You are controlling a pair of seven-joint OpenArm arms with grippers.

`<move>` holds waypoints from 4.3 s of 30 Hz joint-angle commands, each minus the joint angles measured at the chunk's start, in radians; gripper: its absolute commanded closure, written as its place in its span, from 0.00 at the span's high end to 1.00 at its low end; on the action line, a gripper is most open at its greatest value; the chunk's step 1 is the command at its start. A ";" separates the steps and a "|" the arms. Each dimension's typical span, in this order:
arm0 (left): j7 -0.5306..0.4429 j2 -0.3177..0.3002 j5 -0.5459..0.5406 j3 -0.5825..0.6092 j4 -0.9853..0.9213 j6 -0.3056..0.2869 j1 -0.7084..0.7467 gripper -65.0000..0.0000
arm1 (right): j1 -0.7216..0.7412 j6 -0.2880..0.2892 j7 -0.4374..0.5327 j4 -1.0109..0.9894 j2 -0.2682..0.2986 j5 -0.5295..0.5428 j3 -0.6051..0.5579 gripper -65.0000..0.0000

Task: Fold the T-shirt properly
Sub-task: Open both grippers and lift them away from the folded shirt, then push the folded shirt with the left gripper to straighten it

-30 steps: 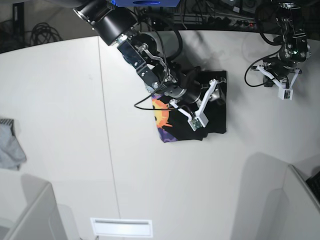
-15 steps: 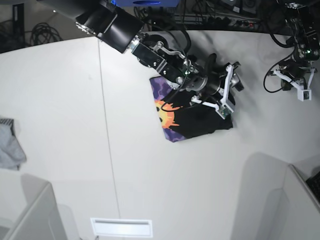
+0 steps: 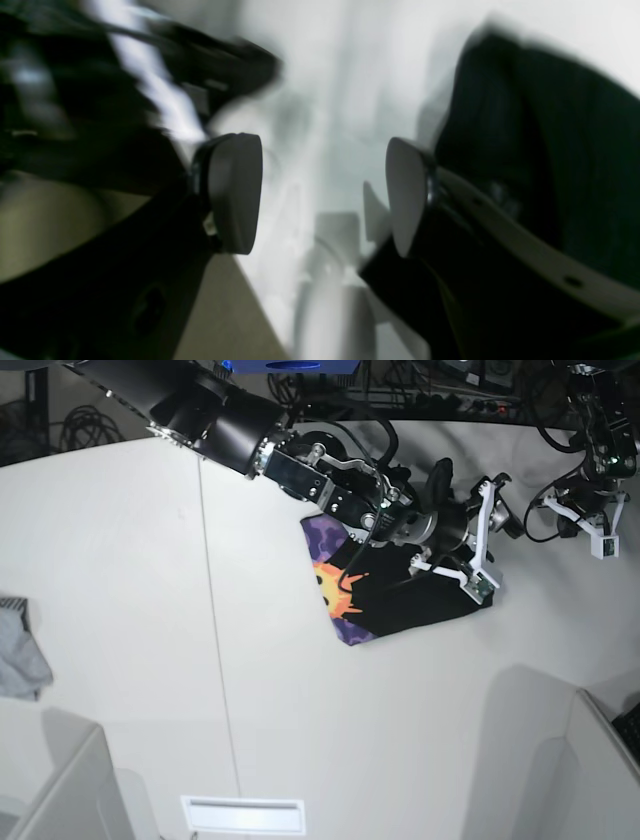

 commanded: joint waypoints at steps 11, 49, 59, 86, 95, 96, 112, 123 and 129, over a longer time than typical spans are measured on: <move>-0.016 0.007 -0.075 -0.009 0.017 -0.036 0.000 0.00 | -0.057 0.011 0.002 0.164 0.128 -0.208 0.132 0.26; -0.016 0.101 -0.606 0.242 -0.200 -0.167 -0.155 0.91 | -0.445 0.014 0.006 0.391 0.308 -0.285 0.607 0.00; -0.016 0.102 -0.474 0.274 -0.265 -0.167 -0.201 0.45 | -0.473 0.014 0.008 0.391 0.306 -0.285 0.644 0.00; 0.178 -0.028 -0.150 0.862 -0.326 -0.172 -0.600 0.00 | -0.671 0.015 0.106 0.389 0.300 -0.285 1.065 0.00; 0.170 -0.079 -0.150 1.253 -0.326 -0.181 -0.838 0.00 | -0.703 0.014 0.107 0.389 0.298 -0.285 1.088 0.00; 0.170 -0.079 -0.150 1.290 -0.326 -0.194 -0.862 0.00 | -0.703 0.014 0.107 0.389 0.298 -0.285 1.088 0.00; -0.026 -0.054 0.274 1.550 -0.245 -0.411 -0.993 0.00 | -0.711 0.014 0.103 0.386 0.179 -0.285 1.197 0.00; -0.237 0.015 0.447 1.557 -0.314 -0.411 -0.999 0.00 | -0.726 0.014 0.103 0.383 0.139 -0.288 1.212 0.00; -0.375 0.043 0.516 1.559 -0.339 -0.411 -0.991 0.00 | -0.743 0.014 0.103 0.383 0.139 -0.289 1.212 0.00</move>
